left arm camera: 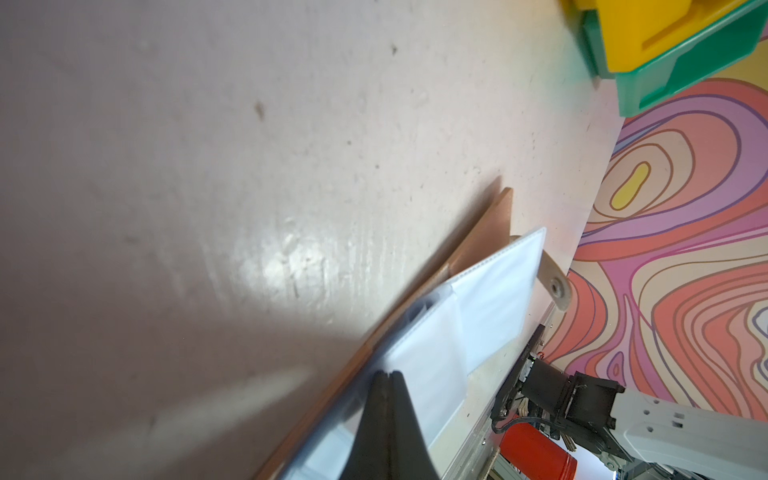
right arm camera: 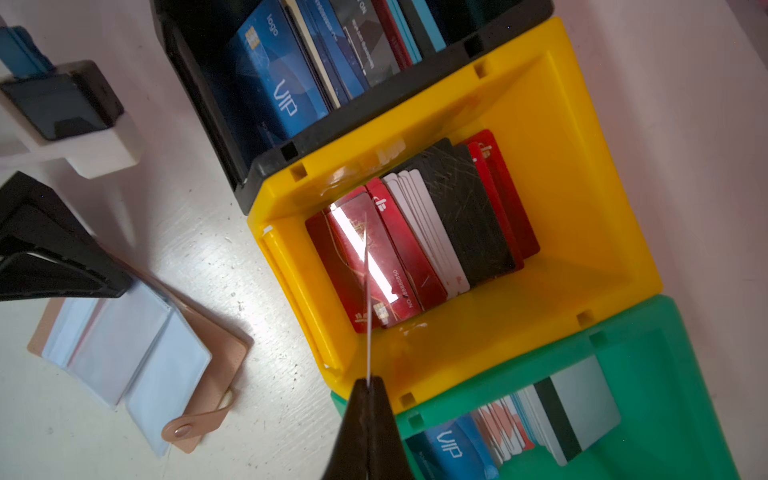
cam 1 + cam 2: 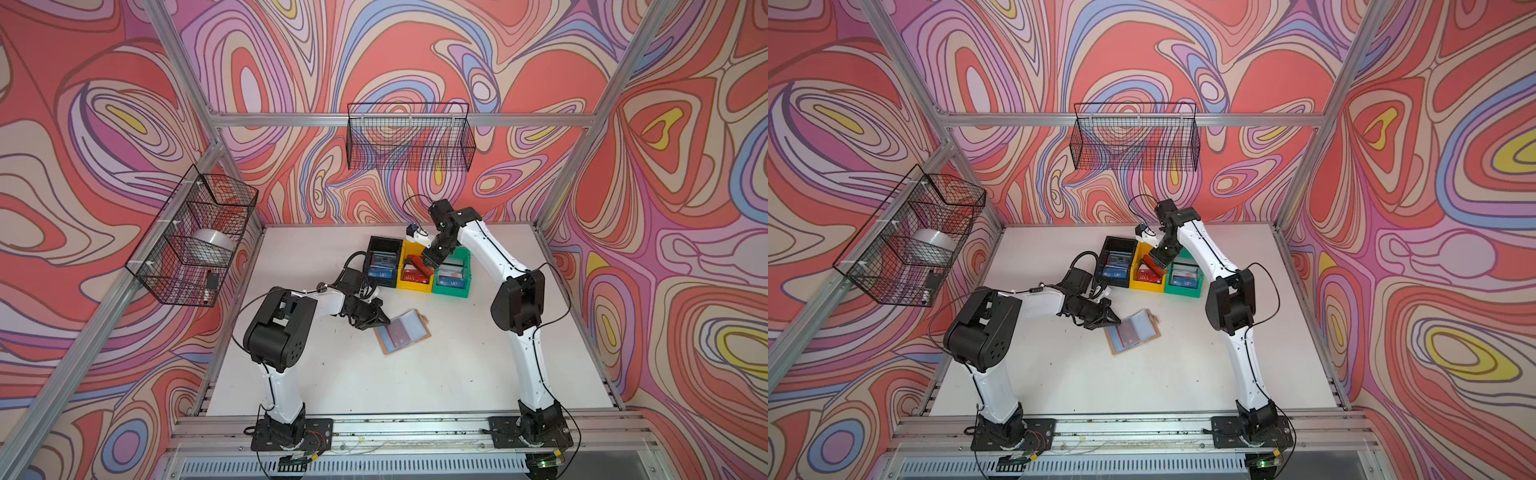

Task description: Take the credit cards out of the card holder

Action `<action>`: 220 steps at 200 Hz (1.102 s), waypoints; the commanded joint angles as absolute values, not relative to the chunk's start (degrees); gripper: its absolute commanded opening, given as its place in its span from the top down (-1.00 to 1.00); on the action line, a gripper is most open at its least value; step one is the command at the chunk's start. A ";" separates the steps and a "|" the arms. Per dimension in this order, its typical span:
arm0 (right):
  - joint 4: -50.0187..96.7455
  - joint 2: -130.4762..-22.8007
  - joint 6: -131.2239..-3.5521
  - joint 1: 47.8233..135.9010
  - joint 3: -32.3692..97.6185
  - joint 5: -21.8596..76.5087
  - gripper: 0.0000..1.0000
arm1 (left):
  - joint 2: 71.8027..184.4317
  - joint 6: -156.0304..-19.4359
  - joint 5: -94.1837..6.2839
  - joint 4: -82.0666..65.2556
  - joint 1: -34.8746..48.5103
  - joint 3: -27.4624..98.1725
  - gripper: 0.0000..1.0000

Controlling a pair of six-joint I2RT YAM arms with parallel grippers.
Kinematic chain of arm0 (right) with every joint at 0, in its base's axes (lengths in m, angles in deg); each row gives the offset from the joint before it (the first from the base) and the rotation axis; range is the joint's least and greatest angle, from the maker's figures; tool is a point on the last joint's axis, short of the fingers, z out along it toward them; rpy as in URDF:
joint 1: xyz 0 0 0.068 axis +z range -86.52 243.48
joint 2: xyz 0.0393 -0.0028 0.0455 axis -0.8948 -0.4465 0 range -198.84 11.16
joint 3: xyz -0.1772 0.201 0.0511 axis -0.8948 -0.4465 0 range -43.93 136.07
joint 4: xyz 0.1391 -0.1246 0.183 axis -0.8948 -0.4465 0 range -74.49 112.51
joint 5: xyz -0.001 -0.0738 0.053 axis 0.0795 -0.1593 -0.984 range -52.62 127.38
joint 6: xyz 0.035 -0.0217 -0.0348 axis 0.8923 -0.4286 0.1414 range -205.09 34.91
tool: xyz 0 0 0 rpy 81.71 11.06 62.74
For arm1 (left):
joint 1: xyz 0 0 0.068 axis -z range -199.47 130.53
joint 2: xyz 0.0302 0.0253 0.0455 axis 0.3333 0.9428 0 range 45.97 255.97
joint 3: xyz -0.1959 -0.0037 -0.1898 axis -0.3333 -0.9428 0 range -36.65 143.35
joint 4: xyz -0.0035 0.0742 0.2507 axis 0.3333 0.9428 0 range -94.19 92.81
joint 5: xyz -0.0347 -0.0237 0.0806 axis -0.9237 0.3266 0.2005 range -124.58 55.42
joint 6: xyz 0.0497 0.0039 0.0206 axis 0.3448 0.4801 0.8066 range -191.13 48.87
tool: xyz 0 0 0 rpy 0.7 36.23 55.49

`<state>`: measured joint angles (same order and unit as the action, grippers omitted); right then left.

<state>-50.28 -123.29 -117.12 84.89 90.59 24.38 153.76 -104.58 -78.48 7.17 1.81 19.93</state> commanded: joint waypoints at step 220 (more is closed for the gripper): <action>-50.13 -127.90 -134.52 86.82 89.75 25.32 1.00 | 155.60 -105.87 -75.04 9.09 1.29 20.38 1.00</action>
